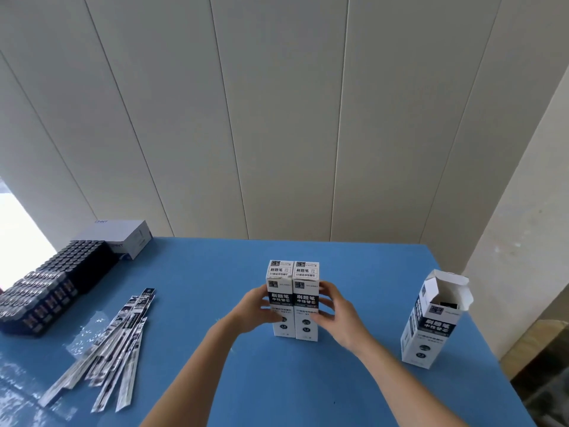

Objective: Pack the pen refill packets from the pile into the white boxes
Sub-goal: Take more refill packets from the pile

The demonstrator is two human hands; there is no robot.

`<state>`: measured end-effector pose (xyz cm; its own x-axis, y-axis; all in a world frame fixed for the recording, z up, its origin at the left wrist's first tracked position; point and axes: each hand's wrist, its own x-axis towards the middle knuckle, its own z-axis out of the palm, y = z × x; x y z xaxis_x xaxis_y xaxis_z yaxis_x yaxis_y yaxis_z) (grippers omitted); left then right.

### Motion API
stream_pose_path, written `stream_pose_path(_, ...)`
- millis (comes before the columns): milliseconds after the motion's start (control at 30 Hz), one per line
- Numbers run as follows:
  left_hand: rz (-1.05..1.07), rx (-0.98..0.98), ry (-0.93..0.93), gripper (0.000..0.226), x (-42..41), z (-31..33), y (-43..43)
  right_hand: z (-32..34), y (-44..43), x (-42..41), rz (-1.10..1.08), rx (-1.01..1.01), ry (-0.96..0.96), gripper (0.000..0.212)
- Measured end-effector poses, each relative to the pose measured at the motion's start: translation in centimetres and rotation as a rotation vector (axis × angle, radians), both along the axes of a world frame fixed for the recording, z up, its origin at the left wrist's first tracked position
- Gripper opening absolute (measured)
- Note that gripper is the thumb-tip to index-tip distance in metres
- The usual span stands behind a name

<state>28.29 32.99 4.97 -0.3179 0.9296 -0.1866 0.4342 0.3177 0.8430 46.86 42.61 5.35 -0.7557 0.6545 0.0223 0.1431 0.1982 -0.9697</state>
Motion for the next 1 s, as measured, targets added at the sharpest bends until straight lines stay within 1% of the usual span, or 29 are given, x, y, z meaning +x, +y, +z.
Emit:
stream_pose_path(67, 0.027, -0.028, -0.001, 0.048, 0.4, 0.0, -0.3, -0.7, -0.2, 0.2, 0.008, 0.043, -0.058, 0.052)
stream_pose_path(133, 0.035, -0.077, 0.033, 0.056, 0.7, 0.3, -0.9, -1.7, -0.4, 0.5, -0.002, 0.087, -0.129, 0.063)
stream_pose_path(200, 0.076, -0.126, 0.151, 0.061, 1.0, 0.5, -2.4, -2.8, -0.9, 1.0, -0.069, 0.033, -0.150, 0.075)
stream_pose_path(233, 0.123, -0.126, 0.244, 0.057, 1.3, 0.5, -3.5, -3.4, -1.4, 1.4, -0.115, 0.002, -0.145, 0.075)
stream_pose_path(300, 0.236, -0.088, 0.431, 0.040, 2.3, 0.5, -6.4, -4.4, -2.5, 2.3, -0.208, -0.045, -0.132, 0.067)
stream_pose_path(333, 0.288, -0.071, 0.492, 0.032, 2.9, 0.4, -7.9, -4.9, -3.3, 2.7, -0.244, -0.065, -0.136, 0.060)
stream_pose_path(400, 0.371, -0.037, 0.543, 0.022, 3.9, 0.0, -10.7, -5.5, -5.0, 3.6, -0.279, -0.087, -0.154, 0.044)
stream_pose_path(500, 0.495, 0.001, 0.558, 0.016, 4.7, -0.8, -14.1, -5.5, -7.4, 4.4, -0.210, -0.056, -0.190, 0.026)
stream_pose_path(567, 0.544, 0.015, 0.575, 0.016, 4.7, -1.4, -16.3, -5.2, -9.0, 4.1, -0.152, -0.011, -0.215, 0.022)
stream_pose_path(733, 0.596, 0.018, 0.602, 0.015, 2.8, -1.9, -22.1, -3.9, -14.0, 0.9, -0.046, 0.083, -0.250, 0.023)
stream_pose_path(1000, 0.562, -0.030, 0.622, 0.017, -2.6, -2.0, -33.5, -3.1, -24.9, -5.3, -0.033, 0.141, -0.264, 0.018)
